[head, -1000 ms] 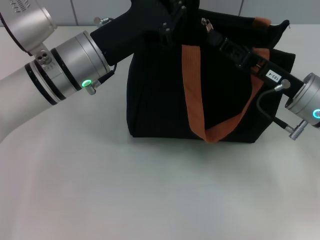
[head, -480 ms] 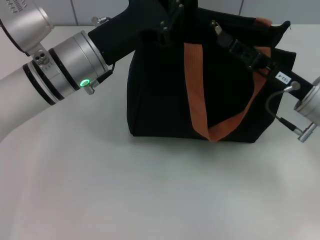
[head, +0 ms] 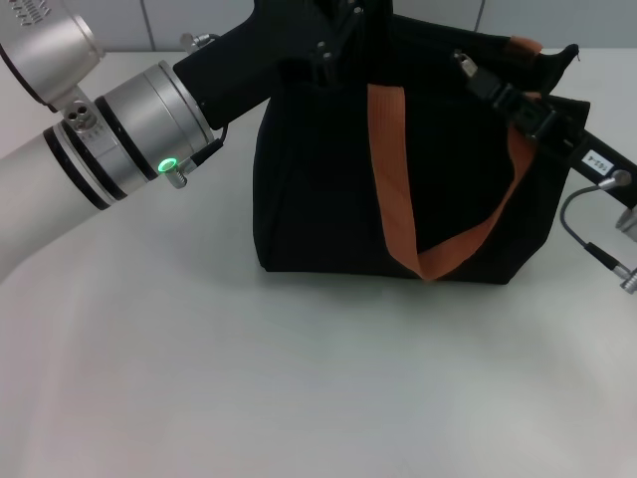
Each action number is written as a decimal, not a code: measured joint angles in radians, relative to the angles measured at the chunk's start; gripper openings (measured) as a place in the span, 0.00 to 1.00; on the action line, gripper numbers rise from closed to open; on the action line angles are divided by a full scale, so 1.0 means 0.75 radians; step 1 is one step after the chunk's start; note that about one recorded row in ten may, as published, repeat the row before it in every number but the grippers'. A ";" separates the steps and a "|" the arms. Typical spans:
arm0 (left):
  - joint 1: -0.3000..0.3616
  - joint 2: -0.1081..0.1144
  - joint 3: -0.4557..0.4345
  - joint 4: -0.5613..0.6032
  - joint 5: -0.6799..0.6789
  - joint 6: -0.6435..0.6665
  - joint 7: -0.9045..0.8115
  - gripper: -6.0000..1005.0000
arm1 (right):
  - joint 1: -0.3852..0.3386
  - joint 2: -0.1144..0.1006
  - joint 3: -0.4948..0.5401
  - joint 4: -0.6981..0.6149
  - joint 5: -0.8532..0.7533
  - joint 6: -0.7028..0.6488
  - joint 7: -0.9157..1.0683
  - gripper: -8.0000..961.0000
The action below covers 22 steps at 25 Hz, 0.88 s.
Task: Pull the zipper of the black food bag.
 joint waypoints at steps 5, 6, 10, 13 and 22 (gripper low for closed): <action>0.002 0.000 0.000 -0.001 -0.002 0.000 0.000 0.12 | -0.035 0.000 0.039 -0.012 0.000 -0.002 0.005 0.08; 0.003 0.000 0.000 -0.002 -0.003 0.000 0.000 0.12 | -0.042 0.000 0.047 -0.015 0.000 -0.003 0.005 0.09; 0.007 0.000 0.000 -0.002 -0.003 0.001 0.000 0.12 | -0.073 0.000 0.076 -0.025 0.000 0.000 0.005 0.10; 0.015 0.000 0.000 0.002 -0.003 0.002 0.000 0.12 | -0.095 0.000 0.100 -0.029 0.001 0.001 0.005 0.11; 0.021 0.000 0.003 0.005 -0.003 0.003 0.000 0.12 | -0.166 0.002 0.233 -0.027 0.003 -0.186 -0.059 0.13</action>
